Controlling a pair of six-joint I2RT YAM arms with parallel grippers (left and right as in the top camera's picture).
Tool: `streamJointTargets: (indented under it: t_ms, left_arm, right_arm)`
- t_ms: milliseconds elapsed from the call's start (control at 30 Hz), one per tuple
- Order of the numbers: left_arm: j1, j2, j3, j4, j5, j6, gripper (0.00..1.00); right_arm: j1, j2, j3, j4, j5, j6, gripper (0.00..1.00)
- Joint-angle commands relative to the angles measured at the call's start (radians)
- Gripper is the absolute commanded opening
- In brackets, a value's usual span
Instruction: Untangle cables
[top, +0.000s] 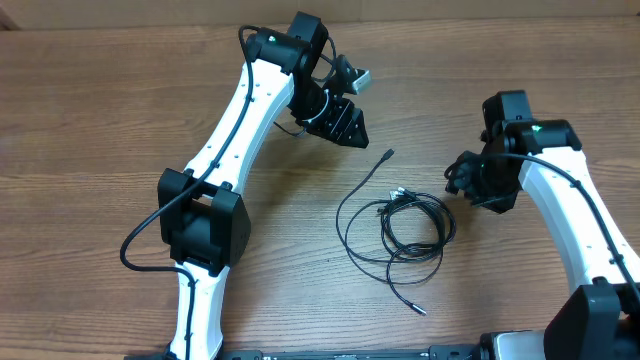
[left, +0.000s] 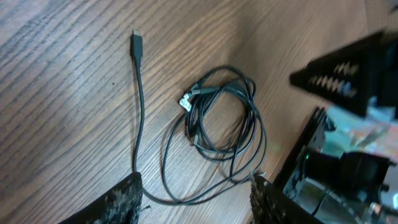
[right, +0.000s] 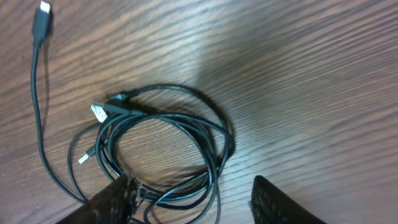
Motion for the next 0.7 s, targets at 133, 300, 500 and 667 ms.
streamJointTargets:
  t_ms: [133,300,500,667]
  left_arm:
    - [0.009,0.013,-0.002,0.015,0.006,-0.111,0.57]
    - [0.021,0.013,-0.002,0.013,0.006,-0.11,0.57]
    - [0.034,0.013,-0.002,0.006,0.003,-0.11,0.57]
    - [0.056,0.013,-0.002,-0.014,0.003,-0.109,0.57]
  right_arm:
    - [-0.004,-0.002,-0.185,0.117,-0.093,0.027,0.48]
    - [-0.003,-0.002,-0.287,0.243,-0.117,0.029,0.41]
    - [0.019,-0.002,-0.371,0.377,-0.13,0.026,0.33]
    - [0.06,-0.002,-0.442,0.515,-0.13,0.022,0.26]
